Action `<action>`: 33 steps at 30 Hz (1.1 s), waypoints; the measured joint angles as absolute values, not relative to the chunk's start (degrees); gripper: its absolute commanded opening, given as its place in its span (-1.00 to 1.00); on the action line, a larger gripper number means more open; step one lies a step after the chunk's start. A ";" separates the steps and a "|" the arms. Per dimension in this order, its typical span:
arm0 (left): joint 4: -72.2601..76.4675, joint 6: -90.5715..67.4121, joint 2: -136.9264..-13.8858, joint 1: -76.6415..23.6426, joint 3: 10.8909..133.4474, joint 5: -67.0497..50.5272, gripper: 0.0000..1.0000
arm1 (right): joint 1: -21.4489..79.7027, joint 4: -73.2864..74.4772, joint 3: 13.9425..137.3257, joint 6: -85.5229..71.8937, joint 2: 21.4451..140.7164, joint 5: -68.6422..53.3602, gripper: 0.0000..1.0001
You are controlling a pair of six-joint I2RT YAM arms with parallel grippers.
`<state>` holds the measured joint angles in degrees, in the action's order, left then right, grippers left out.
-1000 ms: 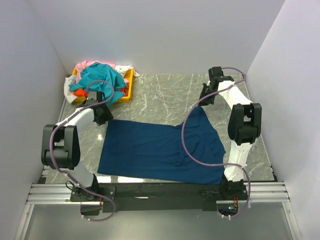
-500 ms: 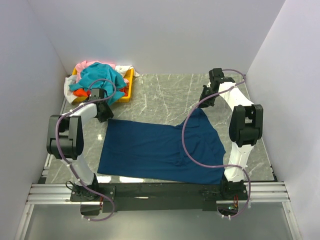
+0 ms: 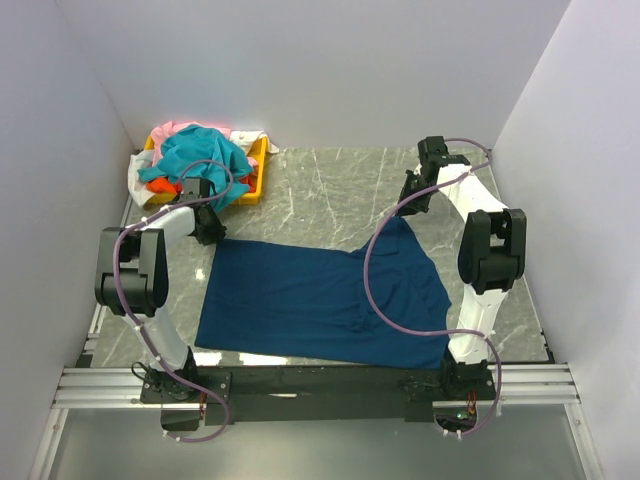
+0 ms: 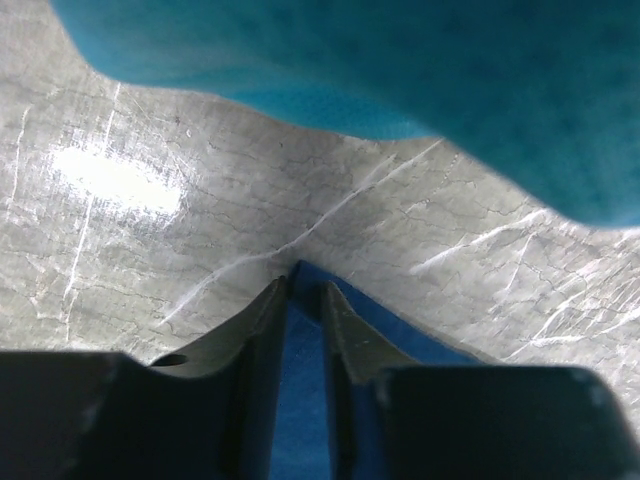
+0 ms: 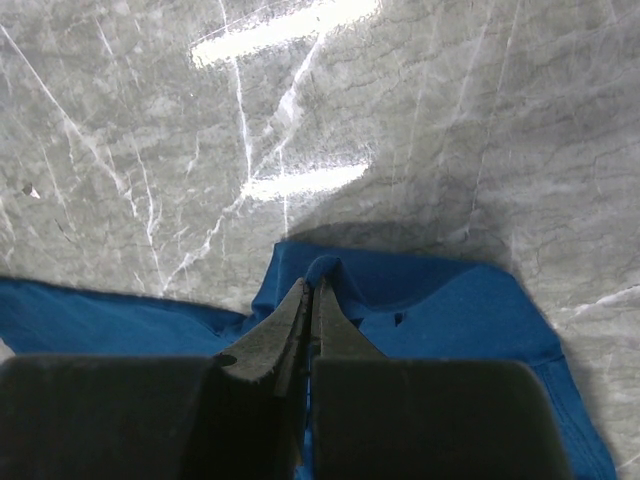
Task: Fold and stack the t-shirts
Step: Fold the tshirt
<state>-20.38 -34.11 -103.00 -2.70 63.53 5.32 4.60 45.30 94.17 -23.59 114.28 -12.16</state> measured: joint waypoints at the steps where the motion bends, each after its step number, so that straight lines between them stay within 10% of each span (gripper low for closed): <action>1: -20.38 -34.11 -103.02 -2.70 63.53 5.28 -0.51 | 4.60 45.30 94.17 -23.59 114.28 -12.21 -1.00; 8: -20.12 -34.09 -103.68 -2.68 63.53 4.97 -0.99 | 4.60 45.67 94.19 -23.59 114.28 -12.73 -1.00; 33: -21.47 -32.27 -104.29 -2.70 74.46 1.30 -0.99 | 2.17 55.44 123.15 -24.38 127.61 -14.59 -1.00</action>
<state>-21.47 -32.27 -104.29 -2.70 74.46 1.30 2.17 55.44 123.15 -24.38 127.61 -14.59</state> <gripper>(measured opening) 0.013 0.010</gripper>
